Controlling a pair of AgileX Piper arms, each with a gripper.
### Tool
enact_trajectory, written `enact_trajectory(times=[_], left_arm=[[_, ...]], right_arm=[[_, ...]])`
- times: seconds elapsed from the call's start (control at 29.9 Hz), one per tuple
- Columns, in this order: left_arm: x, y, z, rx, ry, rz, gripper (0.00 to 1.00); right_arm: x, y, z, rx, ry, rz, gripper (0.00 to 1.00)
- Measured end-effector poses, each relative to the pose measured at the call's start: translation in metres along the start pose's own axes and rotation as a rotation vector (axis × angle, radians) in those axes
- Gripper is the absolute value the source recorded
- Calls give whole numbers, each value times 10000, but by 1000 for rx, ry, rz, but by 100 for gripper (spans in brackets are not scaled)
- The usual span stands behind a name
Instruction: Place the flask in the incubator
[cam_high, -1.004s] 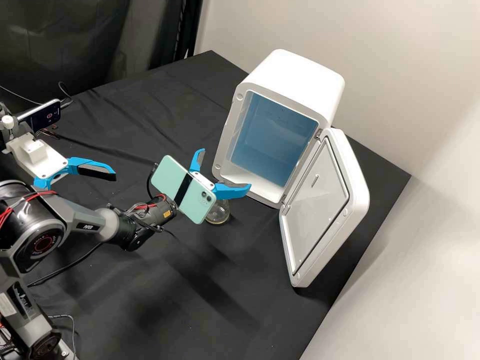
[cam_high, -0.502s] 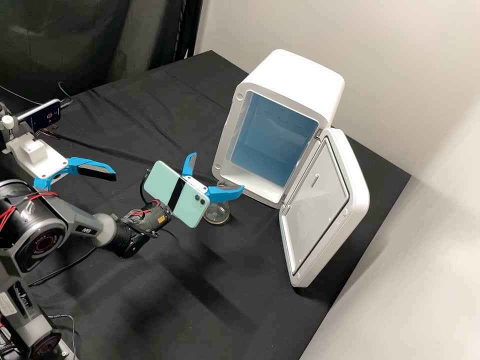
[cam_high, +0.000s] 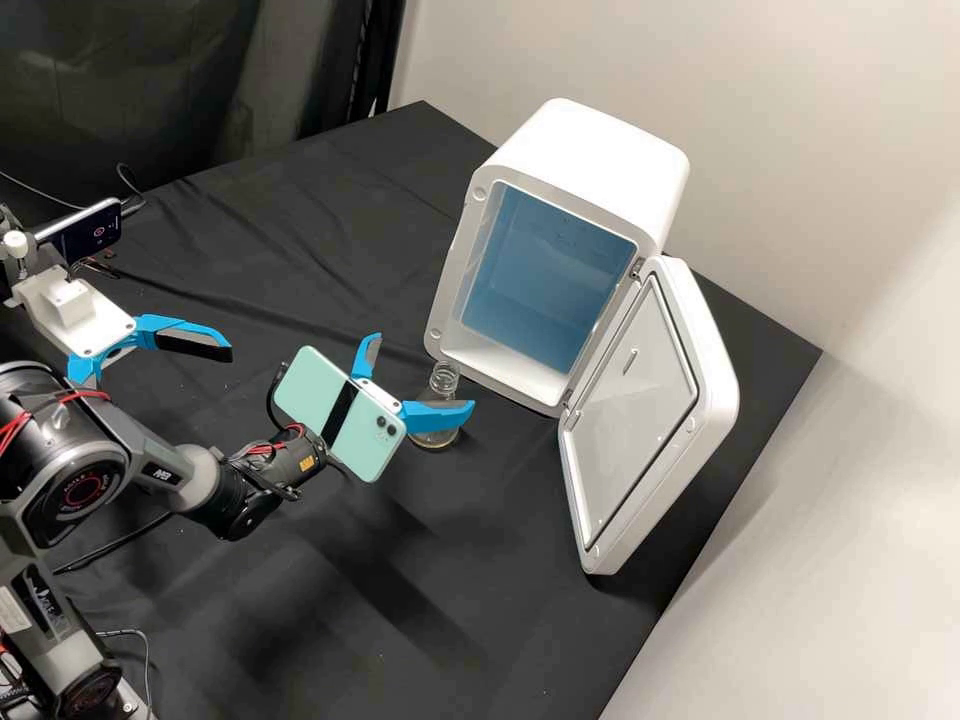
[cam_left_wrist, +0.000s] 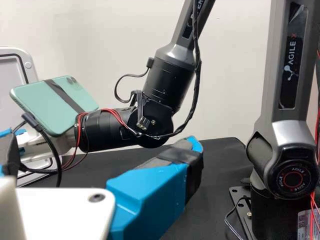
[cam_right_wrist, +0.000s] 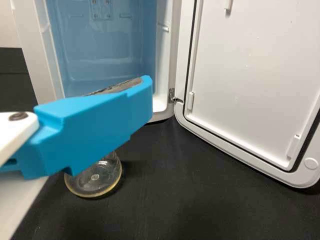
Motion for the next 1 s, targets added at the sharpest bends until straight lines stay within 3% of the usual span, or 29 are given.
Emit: enact_trajectory(times=[0.17, 0.33, 0.67, 1.0], left_arm=[[0, 0, 0, 0, 0, 0, 100], [0, 0, 0, 0, 0, 0, 100], [0, 0, 0, 0, 0, 0, 100], [0, 0, 0, 0, 0, 0, 100]], right_arm=[[-25, -58, 66, 2, -21, -17, 100], [-17, -94, 82, -5, -19, -34, 100], [0, -112, 93, -5, -2, -22, 100], [41, -197, 283, -1, -67, -54, 100]])
